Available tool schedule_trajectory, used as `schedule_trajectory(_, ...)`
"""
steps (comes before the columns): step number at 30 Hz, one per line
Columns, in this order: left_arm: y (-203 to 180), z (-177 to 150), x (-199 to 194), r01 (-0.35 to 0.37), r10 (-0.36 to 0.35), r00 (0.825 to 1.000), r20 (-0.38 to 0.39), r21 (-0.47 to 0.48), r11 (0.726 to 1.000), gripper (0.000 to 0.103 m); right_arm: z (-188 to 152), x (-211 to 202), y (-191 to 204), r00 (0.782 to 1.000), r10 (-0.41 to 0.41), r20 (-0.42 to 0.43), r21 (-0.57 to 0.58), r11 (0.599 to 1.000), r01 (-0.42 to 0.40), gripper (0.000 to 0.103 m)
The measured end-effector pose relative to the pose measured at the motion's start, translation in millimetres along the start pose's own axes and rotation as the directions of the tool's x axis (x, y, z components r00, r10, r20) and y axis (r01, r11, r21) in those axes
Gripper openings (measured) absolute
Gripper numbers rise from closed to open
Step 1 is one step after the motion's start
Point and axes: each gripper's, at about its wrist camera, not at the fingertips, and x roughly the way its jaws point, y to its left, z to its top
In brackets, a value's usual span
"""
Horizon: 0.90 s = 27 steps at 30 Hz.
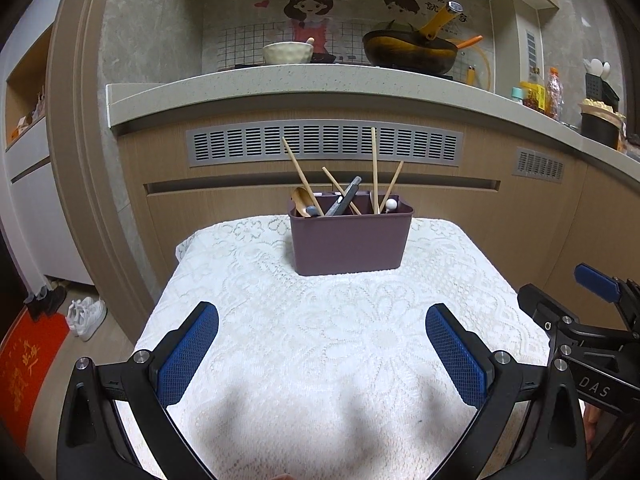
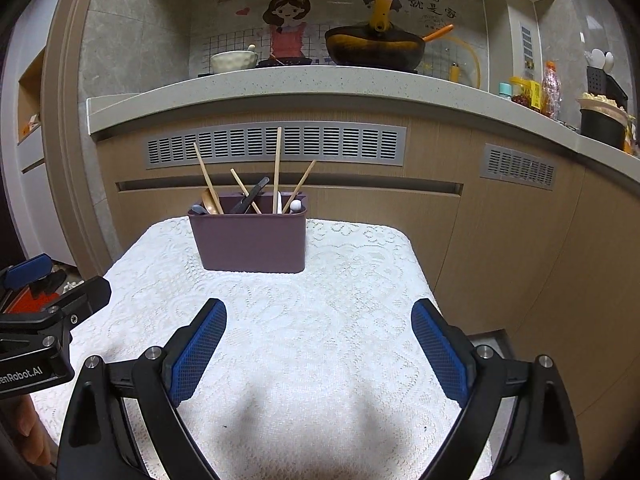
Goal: Organize utensils
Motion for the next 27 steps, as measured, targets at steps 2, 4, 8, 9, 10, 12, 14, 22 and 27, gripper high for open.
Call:
schedule_trajectory(2,0.9,-0.4,0.8,0.001,-0.001,1.000,-0.002,-0.001,1.000,0.103,0.4,0.0,-0.4,1.000,0.002,0.001,0.001,1.000,-0.002,0.093)
schedule_trajectory(4,1.3,-0.5,1.2,0.003,-0.003,1.000,-0.006,-0.004,1.000,0.103,0.6,-0.1,-0.7,1.000,0.002,0.002,0.002,1.000,-0.002,0.093)
schedule_trajectory(8,1.6,-0.4,1.5,0.005,-0.005,1.000,-0.008,-0.004,1.000,0.103,1.0,-0.5,-0.3,1.000,0.002,0.003,0.003,1.000,-0.002,0.094)
schedule_trajectory(9,1.4,-0.4,1.5,0.007,-0.007,1.000,-0.007,-0.003,1.000,0.103,1.0,-0.6,-0.1,1.000,0.002,0.002,0.003,1.000,-0.002,0.094)
schedule_trajectory(10,1.3,-0.5,1.7,0.006,-0.006,1.000,-0.006,-0.002,1.000,0.103,0.9,-0.6,0.2,1.000,0.002,0.003,0.003,1.000,-0.002,0.094)
schedule_trajectory(12,1.0,-0.4,1.3,0.005,-0.005,1.000,-0.005,-0.001,1.000,0.103,1.3,-1.0,1.3,1.000,0.001,0.005,0.001,1.000,-0.001,0.095)
schedule_trajectory(14,0.9,-0.2,1.3,0.004,-0.004,1.000,-0.004,-0.001,1.000,0.103,1.8,-1.1,1.5,1.000,0.003,0.006,0.000,1.000,-0.003,0.095)
schedule_trajectory(22,0.6,0.7,1.1,0.002,-0.002,1.000,-0.006,-0.002,1.000,0.103,2.1,-1.3,1.2,1.000,0.006,0.008,0.002,1.000,-0.006,0.095)
schedule_trajectory(27,-4.0,-0.5,-1.9,-0.007,0.007,1.000,0.015,0.029,1.000,0.103,2.2,-1.9,0.9,1.000,0.007,0.009,0.008,1.000,-0.007,0.095)
